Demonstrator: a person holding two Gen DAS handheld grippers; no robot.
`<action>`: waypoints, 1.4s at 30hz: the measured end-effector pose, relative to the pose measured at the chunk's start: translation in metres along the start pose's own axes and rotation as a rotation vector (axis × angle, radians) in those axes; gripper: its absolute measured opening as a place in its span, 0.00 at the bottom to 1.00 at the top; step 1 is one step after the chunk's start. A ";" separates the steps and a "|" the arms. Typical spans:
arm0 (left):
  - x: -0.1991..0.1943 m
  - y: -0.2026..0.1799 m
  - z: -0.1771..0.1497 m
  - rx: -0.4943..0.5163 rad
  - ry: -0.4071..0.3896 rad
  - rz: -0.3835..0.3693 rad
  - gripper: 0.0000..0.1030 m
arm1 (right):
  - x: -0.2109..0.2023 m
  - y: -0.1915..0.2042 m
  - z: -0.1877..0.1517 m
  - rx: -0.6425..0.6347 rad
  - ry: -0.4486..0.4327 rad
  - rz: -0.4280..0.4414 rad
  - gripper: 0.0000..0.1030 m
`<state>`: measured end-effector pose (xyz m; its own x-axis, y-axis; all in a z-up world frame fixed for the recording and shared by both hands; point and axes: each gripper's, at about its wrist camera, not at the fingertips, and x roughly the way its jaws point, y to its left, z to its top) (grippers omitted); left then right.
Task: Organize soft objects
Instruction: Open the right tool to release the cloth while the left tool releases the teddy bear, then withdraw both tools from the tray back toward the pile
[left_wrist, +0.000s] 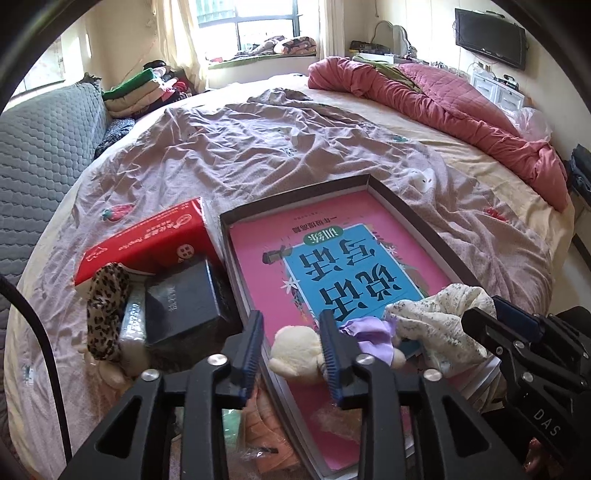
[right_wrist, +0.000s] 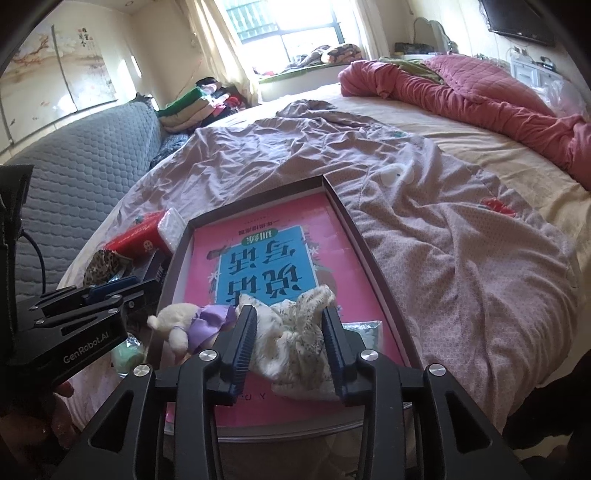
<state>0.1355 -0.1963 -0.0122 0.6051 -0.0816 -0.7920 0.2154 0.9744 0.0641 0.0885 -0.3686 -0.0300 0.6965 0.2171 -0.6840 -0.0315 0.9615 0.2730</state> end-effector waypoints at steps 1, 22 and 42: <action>-0.002 0.000 0.000 0.002 -0.002 0.005 0.34 | -0.001 0.001 0.000 -0.002 -0.004 0.001 0.43; -0.038 0.011 -0.003 -0.007 -0.043 0.059 0.58 | -0.032 0.017 0.016 -0.047 -0.067 -0.065 0.61; -0.075 0.036 -0.008 -0.025 -0.078 0.130 0.68 | -0.060 0.056 0.024 -0.101 -0.117 -0.047 0.72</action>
<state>0.0919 -0.1537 0.0446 0.6844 0.0306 -0.7285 0.1130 0.9826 0.1474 0.0627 -0.3322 0.0424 0.7772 0.1559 -0.6096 -0.0649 0.9835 0.1688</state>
